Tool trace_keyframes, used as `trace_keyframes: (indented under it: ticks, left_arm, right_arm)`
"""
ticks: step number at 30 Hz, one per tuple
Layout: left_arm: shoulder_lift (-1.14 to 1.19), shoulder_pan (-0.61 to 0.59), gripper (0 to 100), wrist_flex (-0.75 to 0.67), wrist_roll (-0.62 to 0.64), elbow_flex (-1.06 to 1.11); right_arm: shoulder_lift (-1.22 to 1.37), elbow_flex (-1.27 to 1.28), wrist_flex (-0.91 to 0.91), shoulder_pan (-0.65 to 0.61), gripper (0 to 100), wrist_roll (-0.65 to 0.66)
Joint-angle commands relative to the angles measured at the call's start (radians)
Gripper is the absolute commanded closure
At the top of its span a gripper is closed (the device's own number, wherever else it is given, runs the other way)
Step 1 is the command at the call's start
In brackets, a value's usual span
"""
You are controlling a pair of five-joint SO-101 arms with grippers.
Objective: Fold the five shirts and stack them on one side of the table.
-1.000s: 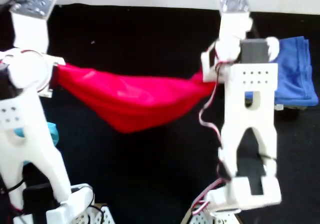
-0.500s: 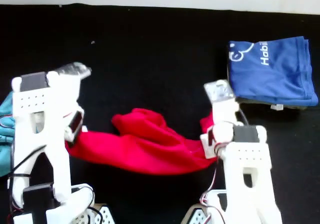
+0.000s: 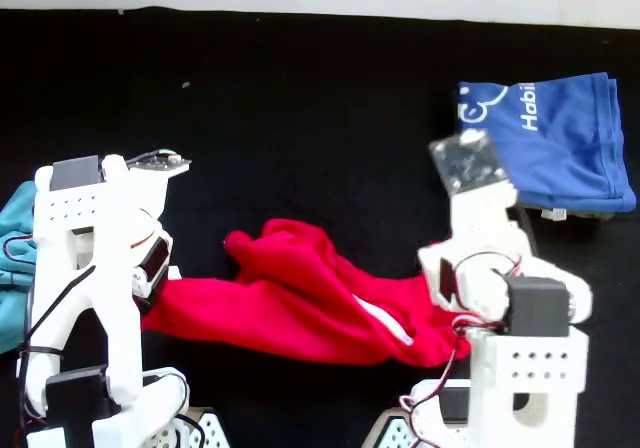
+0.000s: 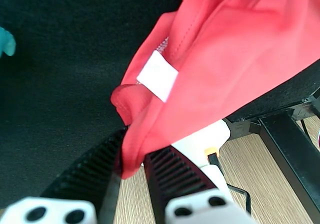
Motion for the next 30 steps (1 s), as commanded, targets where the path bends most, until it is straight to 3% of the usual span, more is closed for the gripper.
trace_keyframes:
  ticks: [1,5,11,18,24,30]
  left_arm:
    - [-0.028,0.002,99,0.008,-0.011,-0.005]
    - [-0.028,-0.059,99,0.008,-0.014,-0.027]
    - [-0.028,-0.272,99,0.011,-0.04,-0.116]
    - [-0.028,-0.331,99,0.011,-0.1,-0.054]
    - [-0.028,-0.332,99,0.009,-0.1,-0.047]
    - [-0.028,-0.331,99,0.009,-0.1,-0.048]
  right_arm:
    - [0.171,-0.162,0.008,-0.145,80.4,-0.091]
    - [0.45,-0.288,0.001,-0.343,80.4,-0.158]
    - [0.832,-0.587,0.001,-0.539,80.4,-0.161]
    - [1.221,-0.941,0.01,-0.667,80.0,-0.229]
    - [1.484,-1.055,0.01,-0.745,80.0,-0.245]
    - [1.633,-1.113,0.01,-0.736,80.3,-0.242]
